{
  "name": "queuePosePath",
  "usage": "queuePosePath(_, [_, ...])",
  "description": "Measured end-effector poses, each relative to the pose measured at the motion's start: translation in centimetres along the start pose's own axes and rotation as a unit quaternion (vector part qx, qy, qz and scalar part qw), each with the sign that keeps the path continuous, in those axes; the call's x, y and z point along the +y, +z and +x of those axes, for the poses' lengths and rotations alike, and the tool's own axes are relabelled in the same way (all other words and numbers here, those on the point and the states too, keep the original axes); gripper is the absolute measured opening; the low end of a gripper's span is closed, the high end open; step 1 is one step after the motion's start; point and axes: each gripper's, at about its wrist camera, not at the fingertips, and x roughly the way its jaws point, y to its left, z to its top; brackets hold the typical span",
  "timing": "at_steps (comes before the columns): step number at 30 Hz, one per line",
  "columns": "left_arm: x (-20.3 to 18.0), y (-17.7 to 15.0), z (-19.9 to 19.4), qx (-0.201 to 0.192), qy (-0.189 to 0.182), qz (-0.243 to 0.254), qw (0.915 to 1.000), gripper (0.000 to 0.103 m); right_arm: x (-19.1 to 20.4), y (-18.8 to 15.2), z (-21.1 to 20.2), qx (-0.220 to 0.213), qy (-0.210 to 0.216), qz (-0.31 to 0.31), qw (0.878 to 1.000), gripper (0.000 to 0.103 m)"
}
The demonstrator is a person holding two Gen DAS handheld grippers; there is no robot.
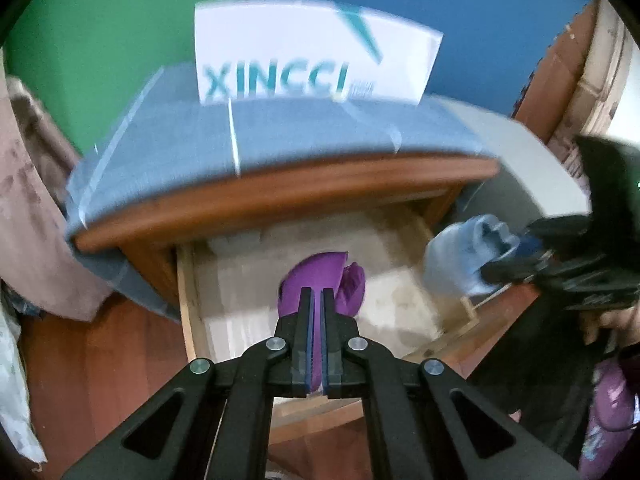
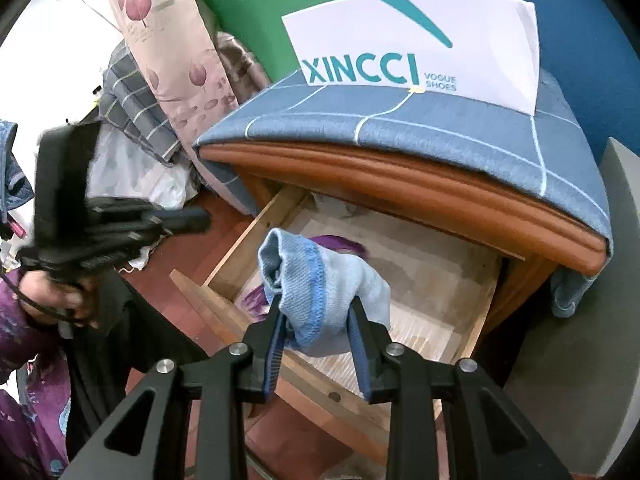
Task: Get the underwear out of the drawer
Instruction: 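Lift the light blue cloth with the right tool while the left tool holds the purple bra, then raise the purple bra out of the drawer toward the white box with the left tool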
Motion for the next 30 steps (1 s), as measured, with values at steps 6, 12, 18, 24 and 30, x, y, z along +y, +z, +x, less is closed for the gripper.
queuePosePath(6, [-1.0,0.3,2.2,0.054,0.013,0.047,0.9973,0.078,-0.2,-0.1,-1.1,-0.017,0.003,0.010,1.000,0.030])
queuePosePath(12, [-2.2,-1.1,7.8,0.075,0.081,0.110,0.9877,0.101,-0.8,-0.4,-1.8,-0.025,0.005,0.021,0.999,0.030])
queuePosePath(18, [2.3,-0.6,12.0,0.109,0.069,-0.005,0.9916,0.101,-1.6,-0.3,-2.0,-0.029,0.022,0.035,0.999,0.030])
queuePosePath(24, [5.0,-0.3,15.2,0.132,0.066,-0.066,0.9868,0.101,-1.6,-0.3,-1.8,-0.028,0.033,0.035,0.998,0.030])
queuePosePath(30, [3.4,-1.2,17.0,0.140,0.013,-0.035,0.9894,0.093,-1.8,-0.2,-1.7,-0.029,0.043,0.041,0.998,0.030])
